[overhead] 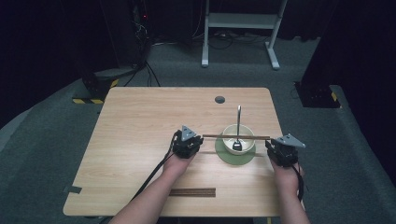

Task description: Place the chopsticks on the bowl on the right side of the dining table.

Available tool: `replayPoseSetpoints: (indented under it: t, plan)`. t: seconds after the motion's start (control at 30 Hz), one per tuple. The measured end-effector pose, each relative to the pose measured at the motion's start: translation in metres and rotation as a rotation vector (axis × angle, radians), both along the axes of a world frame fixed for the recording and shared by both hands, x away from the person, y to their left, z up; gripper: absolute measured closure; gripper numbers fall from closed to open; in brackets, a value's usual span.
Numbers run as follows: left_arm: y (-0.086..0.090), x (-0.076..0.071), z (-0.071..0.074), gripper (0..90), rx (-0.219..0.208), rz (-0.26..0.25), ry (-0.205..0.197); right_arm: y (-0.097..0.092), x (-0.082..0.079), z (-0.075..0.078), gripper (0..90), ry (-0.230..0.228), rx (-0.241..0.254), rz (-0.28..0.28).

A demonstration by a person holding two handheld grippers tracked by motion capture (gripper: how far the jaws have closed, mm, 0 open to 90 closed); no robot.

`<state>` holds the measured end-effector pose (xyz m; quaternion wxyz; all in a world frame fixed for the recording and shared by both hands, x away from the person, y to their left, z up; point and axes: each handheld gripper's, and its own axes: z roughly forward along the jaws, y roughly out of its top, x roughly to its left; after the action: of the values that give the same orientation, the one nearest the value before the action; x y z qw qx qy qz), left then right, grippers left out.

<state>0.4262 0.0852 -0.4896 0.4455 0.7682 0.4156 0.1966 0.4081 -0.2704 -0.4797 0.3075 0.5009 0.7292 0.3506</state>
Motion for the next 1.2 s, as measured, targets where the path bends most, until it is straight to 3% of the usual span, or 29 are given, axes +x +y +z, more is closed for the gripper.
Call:
replayPoseSetpoints:
  t: [0.53,0.77,0.87,1.03,1.2]
  plan:
    - [0.001,0.000,-0.001,77.5,-0.001,-0.002,0.001,0.000,0.000,-0.006,71.0,0.002,0.006,-0.002]
    - [0.003,-0.002,-0.002,74.3,0.001,-0.003,0.005,-0.001,-0.003,-0.005,62.4,0.000,0.016,-0.002]
    - [0.006,-0.005,-0.002,67.9,0.007,-0.007,0.003,0.001,-0.009,-0.004,55.4,-0.007,0.024,0.000]
    - [0.029,-0.014,-0.003,50.2,0.038,-0.033,0.016,0.007,-0.023,0.000,44.0,-0.014,0.060,0.014]
    - [0.082,-0.030,-0.005,36.6,0.070,-0.014,0.048,0.018,-0.040,-0.001,38.2,0.005,0.093,0.034]
